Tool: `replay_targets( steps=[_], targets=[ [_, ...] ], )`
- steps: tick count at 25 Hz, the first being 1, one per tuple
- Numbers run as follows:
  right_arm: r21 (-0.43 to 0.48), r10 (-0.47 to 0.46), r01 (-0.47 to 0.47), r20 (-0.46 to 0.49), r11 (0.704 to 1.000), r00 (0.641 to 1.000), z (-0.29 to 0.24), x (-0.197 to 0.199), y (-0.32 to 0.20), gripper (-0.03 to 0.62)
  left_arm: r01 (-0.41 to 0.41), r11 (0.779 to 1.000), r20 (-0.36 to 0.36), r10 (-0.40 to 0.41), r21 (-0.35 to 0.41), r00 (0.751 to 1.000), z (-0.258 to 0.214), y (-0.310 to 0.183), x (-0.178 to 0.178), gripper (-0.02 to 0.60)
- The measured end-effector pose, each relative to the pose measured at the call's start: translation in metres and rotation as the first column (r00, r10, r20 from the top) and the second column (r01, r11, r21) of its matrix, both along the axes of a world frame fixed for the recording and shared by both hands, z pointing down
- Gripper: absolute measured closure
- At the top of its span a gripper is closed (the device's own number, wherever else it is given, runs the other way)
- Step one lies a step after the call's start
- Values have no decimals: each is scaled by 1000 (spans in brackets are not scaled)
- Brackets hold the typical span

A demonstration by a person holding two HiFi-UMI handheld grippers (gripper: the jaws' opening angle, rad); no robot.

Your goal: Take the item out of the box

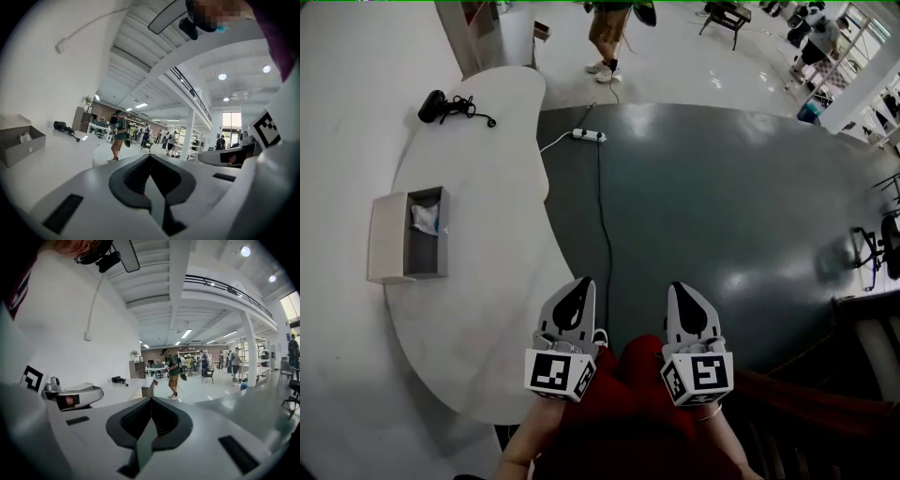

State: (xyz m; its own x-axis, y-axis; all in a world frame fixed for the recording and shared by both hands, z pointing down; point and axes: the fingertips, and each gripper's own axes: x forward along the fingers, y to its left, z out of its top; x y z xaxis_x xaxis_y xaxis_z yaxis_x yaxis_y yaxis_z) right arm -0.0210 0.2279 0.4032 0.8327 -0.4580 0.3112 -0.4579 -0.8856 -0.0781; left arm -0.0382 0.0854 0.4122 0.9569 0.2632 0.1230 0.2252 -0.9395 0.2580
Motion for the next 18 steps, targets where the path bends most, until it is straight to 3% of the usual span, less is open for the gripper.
replay_targets(
  steps=[6, 10, 13, 18],
  targets=[
    [-3, -164, 164, -7, 986, 986, -4, 33, -39, 579, 147, 988, -33, -146, 38, 989, -8, -32, 12, 559],
    [20, -322, 322, -28, 946, 946, -7, 61, -77, 579, 263, 963, -33, -262, 62, 965, -10, -53, 24, 560],
    [31, -450, 451, -34, 892, 893, -6, 77, -99, 579, 368, 926, -21, -368, 76, 930, -8, -65, 33, 560],
    [53, -593, 594, -34, 803, 805, -10, 106, -123, 579, 539, 837, -5, -541, 94, 841, -11, -84, 43, 560]
  ],
)
